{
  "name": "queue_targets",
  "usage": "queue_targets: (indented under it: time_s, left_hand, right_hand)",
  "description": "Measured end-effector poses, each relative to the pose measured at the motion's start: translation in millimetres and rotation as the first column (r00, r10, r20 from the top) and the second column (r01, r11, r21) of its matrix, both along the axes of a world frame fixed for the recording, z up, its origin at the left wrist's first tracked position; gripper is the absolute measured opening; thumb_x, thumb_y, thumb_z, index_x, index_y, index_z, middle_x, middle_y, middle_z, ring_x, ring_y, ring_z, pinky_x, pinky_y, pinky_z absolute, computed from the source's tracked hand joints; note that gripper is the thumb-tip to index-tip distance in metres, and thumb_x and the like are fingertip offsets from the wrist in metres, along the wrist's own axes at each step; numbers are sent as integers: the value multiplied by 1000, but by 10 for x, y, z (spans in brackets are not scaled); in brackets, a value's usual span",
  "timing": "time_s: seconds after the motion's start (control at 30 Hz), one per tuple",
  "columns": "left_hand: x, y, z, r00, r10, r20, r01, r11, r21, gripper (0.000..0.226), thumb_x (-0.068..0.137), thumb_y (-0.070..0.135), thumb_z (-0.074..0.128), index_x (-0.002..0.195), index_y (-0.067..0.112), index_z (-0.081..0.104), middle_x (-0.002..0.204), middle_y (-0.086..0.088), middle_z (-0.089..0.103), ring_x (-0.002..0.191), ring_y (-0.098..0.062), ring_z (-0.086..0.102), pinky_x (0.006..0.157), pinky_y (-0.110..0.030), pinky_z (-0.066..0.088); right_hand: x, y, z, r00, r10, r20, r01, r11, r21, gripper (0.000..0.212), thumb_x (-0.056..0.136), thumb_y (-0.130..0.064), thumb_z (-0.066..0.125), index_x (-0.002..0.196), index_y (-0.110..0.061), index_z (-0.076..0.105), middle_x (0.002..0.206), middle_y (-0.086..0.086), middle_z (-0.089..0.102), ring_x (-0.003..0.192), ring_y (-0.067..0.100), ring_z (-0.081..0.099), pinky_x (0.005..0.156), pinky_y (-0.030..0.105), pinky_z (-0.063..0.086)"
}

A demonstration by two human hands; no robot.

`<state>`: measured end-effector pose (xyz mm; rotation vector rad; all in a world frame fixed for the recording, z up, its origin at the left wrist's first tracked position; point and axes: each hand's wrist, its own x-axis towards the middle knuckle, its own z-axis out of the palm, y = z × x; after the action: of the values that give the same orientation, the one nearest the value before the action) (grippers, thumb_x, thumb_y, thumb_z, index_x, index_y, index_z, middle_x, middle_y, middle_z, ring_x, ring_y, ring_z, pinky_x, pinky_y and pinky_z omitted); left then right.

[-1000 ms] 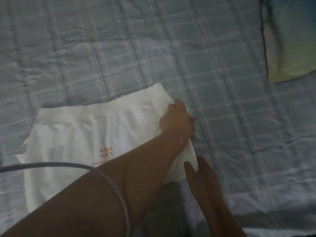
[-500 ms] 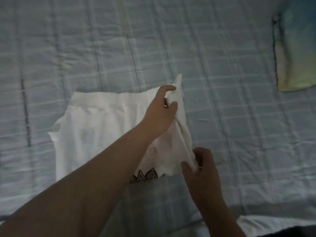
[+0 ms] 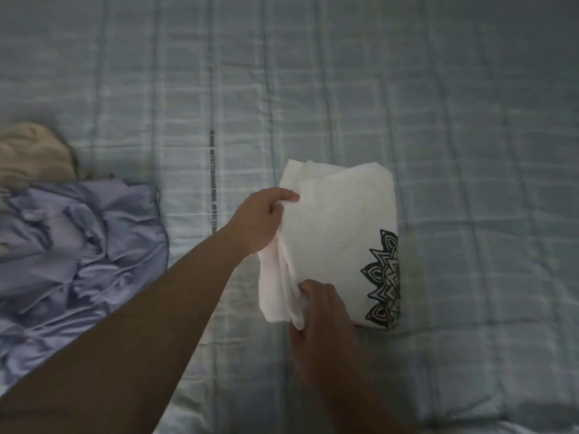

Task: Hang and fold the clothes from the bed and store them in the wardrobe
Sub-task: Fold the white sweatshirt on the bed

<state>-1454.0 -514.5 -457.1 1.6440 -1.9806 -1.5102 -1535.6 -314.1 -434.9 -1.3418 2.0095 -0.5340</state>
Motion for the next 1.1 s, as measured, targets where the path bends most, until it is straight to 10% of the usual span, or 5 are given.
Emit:
queue_targets:
  time_s: [0.2,0.4,0.7,0.9,1.1]
  left_hand:
    - [561,49,-311,991,130,-24,-124,976,177,51,95,-2,43,127,31,66,120,0,65,58,-4,54,50,-14,43]
    - [502,44,-361,920,295,-259,-227,938,263,44,88,-1,63,101,41,71,113,14,67,98,-7,65,80,-18,50]
    - [-37,-370,166,862,65,-502,61,971,231,67,82,-12,51,131,32,64,141,9,57,128,-8,55,109,-29,45]
    - [389,-208,-456,998,-10,-60,16,994,104,60,87,-1,60,143,21,54,145,-2,54,131,-19,52,105,-22,37]
    - [407,110,-515,986,169,-1,-167,973,-156,56,92,6,58,146,15,48,148,-6,49,135,-22,46,114,-26,31]
  right_hand:
    - [513,-23,-342,987,102,-124,-85,988,132,50,65,-22,64,110,-29,45,100,-4,52,94,25,56,79,43,50]
    - [553,-1,-382,986,83,-148,-67,992,112,55,64,-24,66,115,-29,46,101,-6,52,96,22,55,81,41,50]
    - [358,-127,-35,981,-142,-133,123,982,-142,65,59,-9,77,114,-24,48,101,-7,48,94,21,53,77,35,46]
    - [381,-56,-400,956,190,-221,-162,977,140,66,59,-16,58,122,-31,46,107,-7,52,100,23,53,87,41,45]
    - [90,33,-351,998,36,-53,-39,998,-40,53,68,-8,46,119,-22,55,102,-12,51,97,12,51,80,35,53]
